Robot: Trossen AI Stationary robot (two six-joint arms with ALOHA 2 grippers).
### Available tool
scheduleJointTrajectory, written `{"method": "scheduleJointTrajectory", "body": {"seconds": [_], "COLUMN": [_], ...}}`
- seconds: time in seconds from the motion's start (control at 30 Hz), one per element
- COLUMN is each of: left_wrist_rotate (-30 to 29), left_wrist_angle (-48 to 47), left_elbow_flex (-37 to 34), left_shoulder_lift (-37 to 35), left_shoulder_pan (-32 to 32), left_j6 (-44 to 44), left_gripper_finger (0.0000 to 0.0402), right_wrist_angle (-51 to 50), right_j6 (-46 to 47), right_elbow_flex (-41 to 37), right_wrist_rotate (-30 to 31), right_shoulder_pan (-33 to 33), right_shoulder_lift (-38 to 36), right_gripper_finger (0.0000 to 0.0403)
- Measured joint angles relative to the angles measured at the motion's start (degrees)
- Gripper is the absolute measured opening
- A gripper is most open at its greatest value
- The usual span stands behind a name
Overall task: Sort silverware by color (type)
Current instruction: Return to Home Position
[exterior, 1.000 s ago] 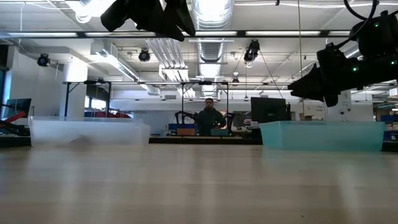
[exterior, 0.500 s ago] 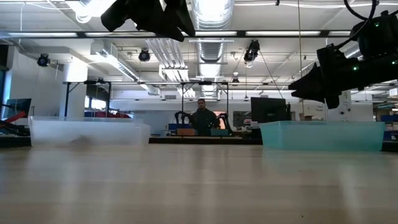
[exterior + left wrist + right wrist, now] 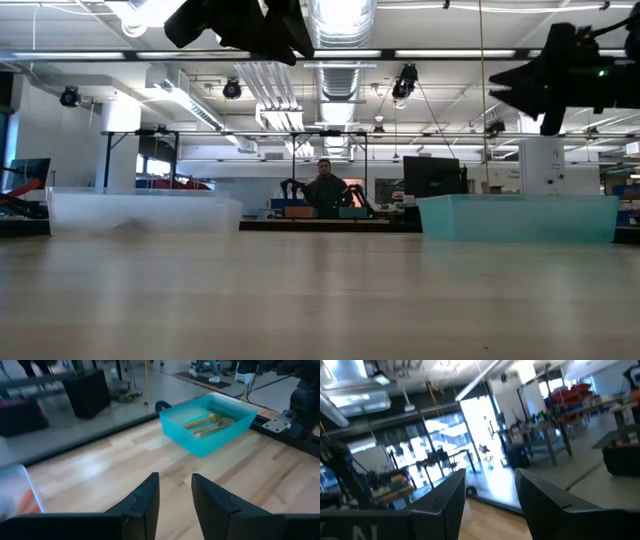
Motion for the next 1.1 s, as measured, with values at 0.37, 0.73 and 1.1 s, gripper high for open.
{"method": "scheduleJointTrajectory", "body": {"seconds": [0.37, 0.73, 1.1], "left_wrist_rotate": [14.2, 38.4, 31.7], "left_wrist_angle": [15.7, 30.7, 39.8], "left_elbow_flex": [0.0, 2.2, -12.6], "left_shoulder_lift": [1.6, 10.7, -2.0], "left_shoulder_pan": [5.7, 12.8, 18.3], "left_j6": [23.8, 41.0, 42.2], "left_gripper_finger": [0.0097, 0.0097, 0.0097], "right_wrist_angle": [-0.4, -1.2, -1.0], "right_j6": [0.0, 0.0, 0.0], "right_elbow_flex": [0.2, 0.2, 0.2], "right_wrist_rotate": [-0.1, -0.1, -0.1], "right_shoulder_pan": [-1.0, -1.0, -1.0], "right_shoulder_lift": [-2.8, -2.4, -2.4], "right_gripper_finger": [0.0159, 0.0156, 0.0159]}}
